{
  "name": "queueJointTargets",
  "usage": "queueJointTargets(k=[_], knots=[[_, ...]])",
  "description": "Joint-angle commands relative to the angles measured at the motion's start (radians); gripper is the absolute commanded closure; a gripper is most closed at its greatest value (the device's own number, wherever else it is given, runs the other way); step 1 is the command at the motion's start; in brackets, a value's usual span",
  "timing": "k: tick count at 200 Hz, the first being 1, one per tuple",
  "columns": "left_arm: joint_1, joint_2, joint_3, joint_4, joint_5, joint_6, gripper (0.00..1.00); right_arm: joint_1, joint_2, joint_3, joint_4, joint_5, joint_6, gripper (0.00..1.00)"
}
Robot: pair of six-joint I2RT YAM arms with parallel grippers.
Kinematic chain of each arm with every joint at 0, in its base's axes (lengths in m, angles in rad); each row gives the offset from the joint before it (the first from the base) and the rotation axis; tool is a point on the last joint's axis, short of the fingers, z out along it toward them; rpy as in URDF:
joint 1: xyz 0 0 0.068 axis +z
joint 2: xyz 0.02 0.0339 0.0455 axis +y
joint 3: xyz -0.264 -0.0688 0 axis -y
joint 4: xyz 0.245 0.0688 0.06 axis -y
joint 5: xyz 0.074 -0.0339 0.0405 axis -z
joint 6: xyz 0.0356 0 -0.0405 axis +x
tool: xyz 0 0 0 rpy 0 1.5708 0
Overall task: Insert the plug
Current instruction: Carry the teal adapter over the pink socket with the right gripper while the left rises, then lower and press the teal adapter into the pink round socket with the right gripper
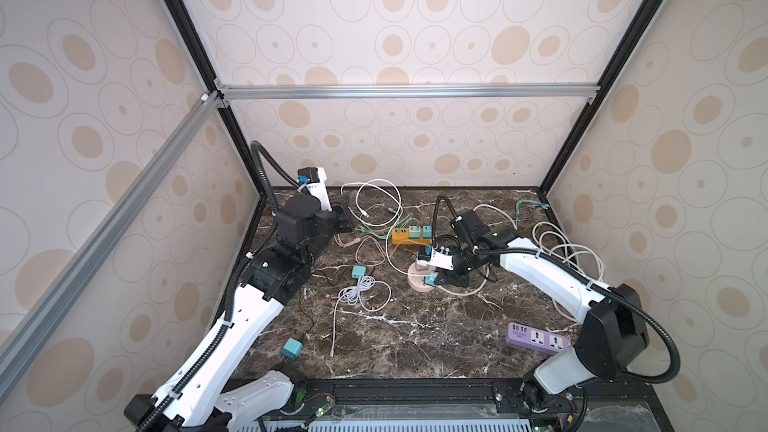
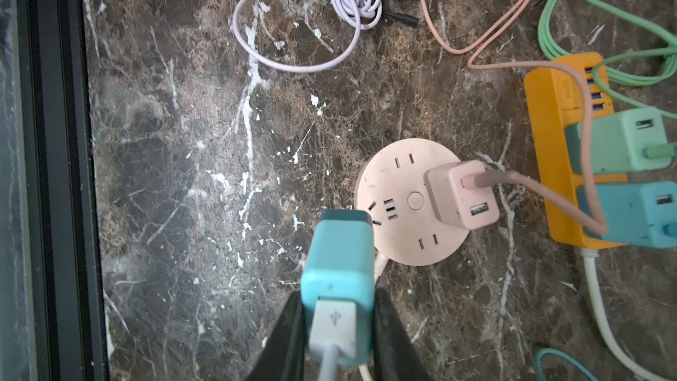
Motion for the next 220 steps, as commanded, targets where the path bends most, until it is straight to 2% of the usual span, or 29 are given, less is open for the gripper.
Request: queueJointTargets(k=[1,31,55,135,162,190,220], knots=[[-0.001,-0.042,0.086,-0.020,-0.006,0.057,1.00,0.001,0.068,0.082,-0.148,0.023,-0.174,1.00],[-0.001,-0.073,0.099,-0.108,-0.121,0.079,1.00,0.001,0.162,0.173,-0.197,0.044,-0.244,1.00],[0.000,-0.085,0.082,-0.148,-0.167,0.075,1.00,0.001,0.219,0.237,-0.230,0.044,-0.289,1.00],[0.000,-0.066,0.059,-0.177,-0.175,0.068,1.00,0.014,0.365,0.374,-0.318,0.050,-0.378,1.00],[0.001,-0.072,0.043,-0.167,-0.184,0.063,1.00,0.024,0.395,0.390,-0.323,0.072,-0.394,1.00],[0.000,-0.077,0.030,-0.161,-0.193,0.062,1.00,0.039,0.424,0.409,-0.325,0.156,-0.420,1.00],[0.001,-0.078,0.025,-0.158,-0.197,0.062,1.00,0.041,0.441,0.432,-0.323,0.137,-0.418,1.00]])
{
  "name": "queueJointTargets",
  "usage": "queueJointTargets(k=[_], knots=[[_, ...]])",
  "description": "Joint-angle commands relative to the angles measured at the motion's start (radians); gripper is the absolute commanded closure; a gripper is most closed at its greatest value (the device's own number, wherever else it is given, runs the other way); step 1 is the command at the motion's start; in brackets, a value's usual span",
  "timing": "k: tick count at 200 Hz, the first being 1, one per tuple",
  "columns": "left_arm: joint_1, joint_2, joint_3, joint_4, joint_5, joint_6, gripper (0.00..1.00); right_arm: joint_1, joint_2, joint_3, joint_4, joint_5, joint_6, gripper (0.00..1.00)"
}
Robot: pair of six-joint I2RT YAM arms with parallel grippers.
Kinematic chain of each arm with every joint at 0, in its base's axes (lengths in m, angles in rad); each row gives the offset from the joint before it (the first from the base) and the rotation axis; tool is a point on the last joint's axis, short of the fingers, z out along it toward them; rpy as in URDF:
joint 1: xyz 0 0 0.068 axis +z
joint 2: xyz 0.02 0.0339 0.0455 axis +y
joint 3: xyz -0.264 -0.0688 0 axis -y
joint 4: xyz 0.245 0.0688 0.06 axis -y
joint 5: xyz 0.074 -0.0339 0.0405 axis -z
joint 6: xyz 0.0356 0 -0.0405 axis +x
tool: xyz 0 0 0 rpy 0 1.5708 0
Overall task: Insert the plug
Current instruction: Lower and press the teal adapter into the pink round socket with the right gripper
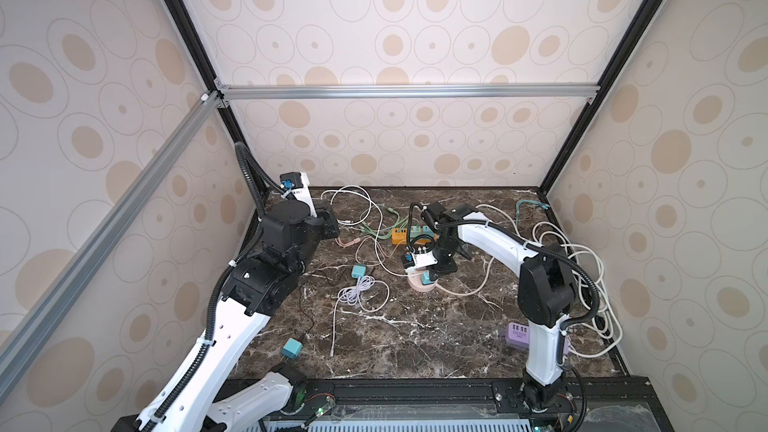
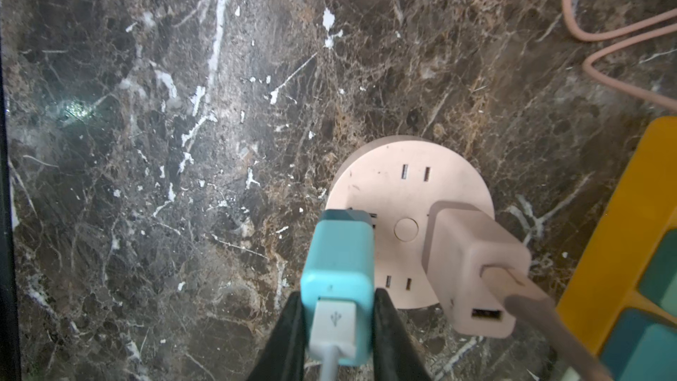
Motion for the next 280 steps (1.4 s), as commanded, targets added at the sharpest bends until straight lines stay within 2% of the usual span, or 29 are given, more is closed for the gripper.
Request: queueJointTargets(k=[1,85,153,204,238,280], knots=[[0.001,-0.015,0.002,0.007,-0.025,0.011,1.00,0.009,0.021,0.032,-0.038,0.000,-0.036,1.00],[0.001,-0.027,-0.019,0.014,-0.026,0.011,1.00,0.029,0.056,0.042,-0.044,0.028,-0.028,1.00],[0.000,-0.030,-0.019,0.004,-0.028,0.015,1.00,0.034,0.074,0.093,-0.116,0.082,-0.021,1.00],[0.000,-0.032,-0.026,0.003,-0.027,0.015,1.00,0.034,0.086,0.117,-0.123,0.044,-0.006,1.00],[0.001,-0.030,-0.030,0.004,-0.027,0.017,1.00,0.039,0.108,0.075,-0.069,-0.001,0.025,1.00],[0.001,-0.030,-0.029,0.003,-0.027,0.017,1.00,0.045,0.107,0.043,-0.029,0.092,0.041,1.00]])
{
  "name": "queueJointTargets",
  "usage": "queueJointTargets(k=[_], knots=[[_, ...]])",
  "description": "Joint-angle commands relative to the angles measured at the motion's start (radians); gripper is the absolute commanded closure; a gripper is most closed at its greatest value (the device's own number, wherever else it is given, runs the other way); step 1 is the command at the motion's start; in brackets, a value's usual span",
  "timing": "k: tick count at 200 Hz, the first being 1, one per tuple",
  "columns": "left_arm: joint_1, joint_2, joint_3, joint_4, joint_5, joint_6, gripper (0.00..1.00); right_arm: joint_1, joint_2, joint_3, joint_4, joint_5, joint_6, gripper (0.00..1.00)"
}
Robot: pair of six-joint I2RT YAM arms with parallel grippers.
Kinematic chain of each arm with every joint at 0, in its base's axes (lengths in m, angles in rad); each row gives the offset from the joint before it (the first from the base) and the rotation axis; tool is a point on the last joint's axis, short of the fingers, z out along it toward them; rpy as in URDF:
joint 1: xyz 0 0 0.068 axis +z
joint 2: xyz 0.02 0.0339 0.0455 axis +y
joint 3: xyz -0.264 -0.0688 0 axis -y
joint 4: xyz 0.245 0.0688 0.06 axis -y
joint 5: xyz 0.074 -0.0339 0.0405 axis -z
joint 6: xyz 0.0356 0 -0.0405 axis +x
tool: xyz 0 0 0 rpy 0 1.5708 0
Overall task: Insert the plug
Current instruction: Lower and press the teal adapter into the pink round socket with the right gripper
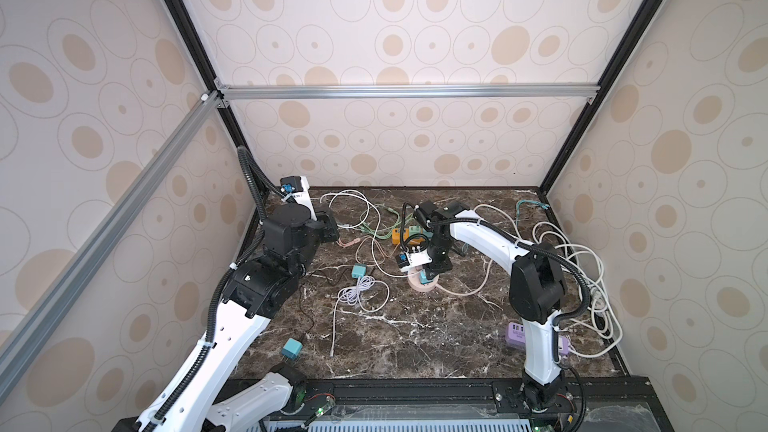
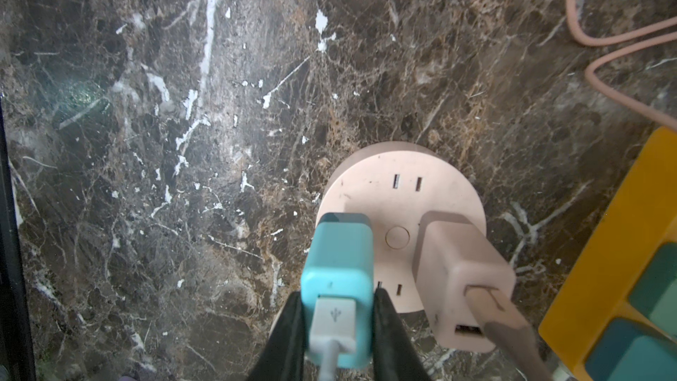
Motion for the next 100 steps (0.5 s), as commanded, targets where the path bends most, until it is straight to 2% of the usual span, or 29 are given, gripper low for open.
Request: queueJointTargets(k=[1,29,100], knots=[[0.001,-0.015,0.003,0.003,-0.017,0.016,1.00,0.012,0.040,-0.046,0.024,0.051,0.008,1.00],[0.000,-0.015,-0.002,0.006,-0.017,0.016,1.00,0.011,0.036,-0.053,0.048,0.081,0.004,1.00],[0.001,-0.018,0.000,0.000,-0.017,0.019,1.00,0.009,0.026,-0.011,0.017,0.016,-0.007,1.00]])
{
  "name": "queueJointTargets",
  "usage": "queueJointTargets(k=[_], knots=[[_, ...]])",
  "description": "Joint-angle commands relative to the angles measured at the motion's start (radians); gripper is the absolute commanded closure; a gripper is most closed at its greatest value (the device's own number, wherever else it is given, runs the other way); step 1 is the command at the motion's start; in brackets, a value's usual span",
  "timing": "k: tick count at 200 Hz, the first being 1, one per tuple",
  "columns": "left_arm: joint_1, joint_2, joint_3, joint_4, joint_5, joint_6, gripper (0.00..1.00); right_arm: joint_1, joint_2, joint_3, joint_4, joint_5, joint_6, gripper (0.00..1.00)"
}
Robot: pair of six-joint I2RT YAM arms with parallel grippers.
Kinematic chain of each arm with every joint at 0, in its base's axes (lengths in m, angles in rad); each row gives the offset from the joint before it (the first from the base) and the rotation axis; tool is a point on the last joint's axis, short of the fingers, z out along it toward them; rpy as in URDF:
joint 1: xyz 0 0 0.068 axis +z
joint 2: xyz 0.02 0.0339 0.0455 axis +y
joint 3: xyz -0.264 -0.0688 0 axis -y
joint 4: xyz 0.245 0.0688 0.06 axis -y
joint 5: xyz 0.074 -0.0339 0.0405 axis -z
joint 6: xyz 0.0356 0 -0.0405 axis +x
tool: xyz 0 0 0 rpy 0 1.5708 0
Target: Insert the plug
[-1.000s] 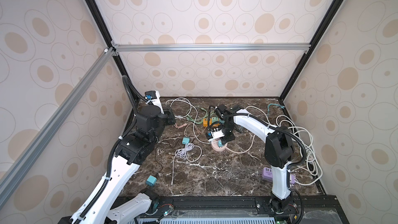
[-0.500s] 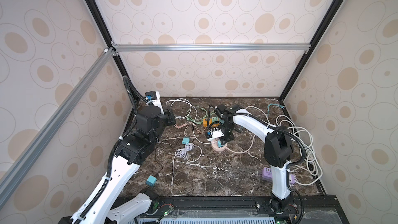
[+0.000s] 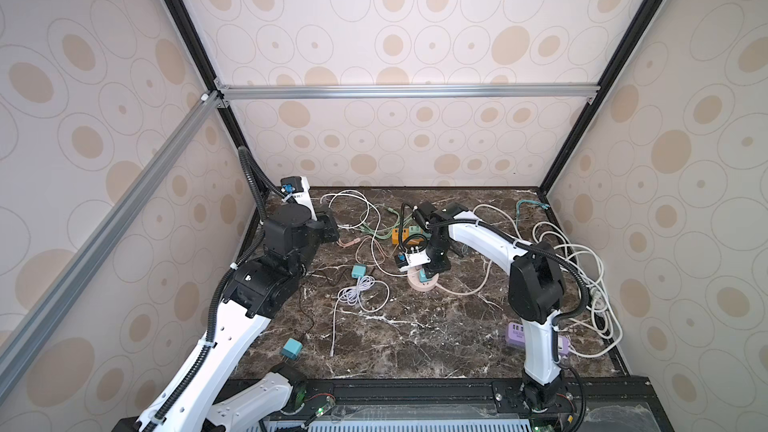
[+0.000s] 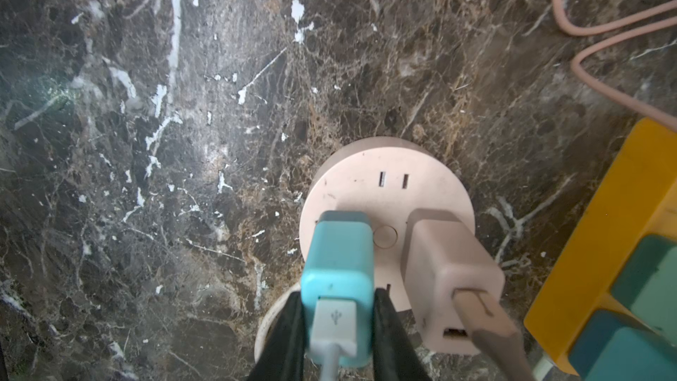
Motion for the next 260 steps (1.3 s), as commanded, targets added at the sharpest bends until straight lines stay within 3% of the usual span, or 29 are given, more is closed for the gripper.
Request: queueJointTargets(k=[1,64,89,158,181,197,213,217,221,223,260], knots=[[0.001,-0.018,0.003,0.000,-0.017,0.019,1.00,0.003,0.026,-0.001,-0.023,-0.018,-0.017,1.00],[0.001,-0.013,-0.011,0.005,-0.030,0.032,1.00,0.021,0.116,-0.149,0.077,0.096,0.050,1.00],[0.001,0.010,-0.017,-0.007,-0.042,0.048,1.00,0.025,0.214,-0.107,0.015,0.111,0.093,1.00],[0.000,0.050,-0.096,0.045,-0.074,0.084,1.00,0.053,0.233,-0.064,-0.022,0.147,0.168,1.00],[0.000,0.039,-0.123,0.065,-0.103,0.117,1.00,0.039,0.097,-0.081,0.008,-0.017,0.166,0.75],[0.002,0.035,-0.133,0.068,-0.148,0.136,1.00,0.017,-0.031,-0.115,0.087,-0.127,0.183,0.63],[0.001,0.035,-0.149,0.074,-0.189,0.155,1.00,-0.009,-0.139,-0.156,0.155,-0.177,0.207,0.42],[0.002,0.036,-0.151,0.075,-0.190,0.160,1.00,-0.016,-0.163,-0.165,0.161,-0.188,0.209,0.30],[0.001,0.037,-0.153,0.078,-0.187,0.167,1.00,-0.023,-0.182,-0.171,0.164,-0.199,0.209,0.05],[0.001,0.037,-0.154,0.080,-0.185,0.168,1.00,-0.026,-0.191,-0.174,0.165,-0.204,0.211,0.00],[-0.007,0.040,-0.186,0.163,-0.101,0.274,1.00,-0.082,-0.372,-0.294,0.220,-0.270,0.243,0.01]])
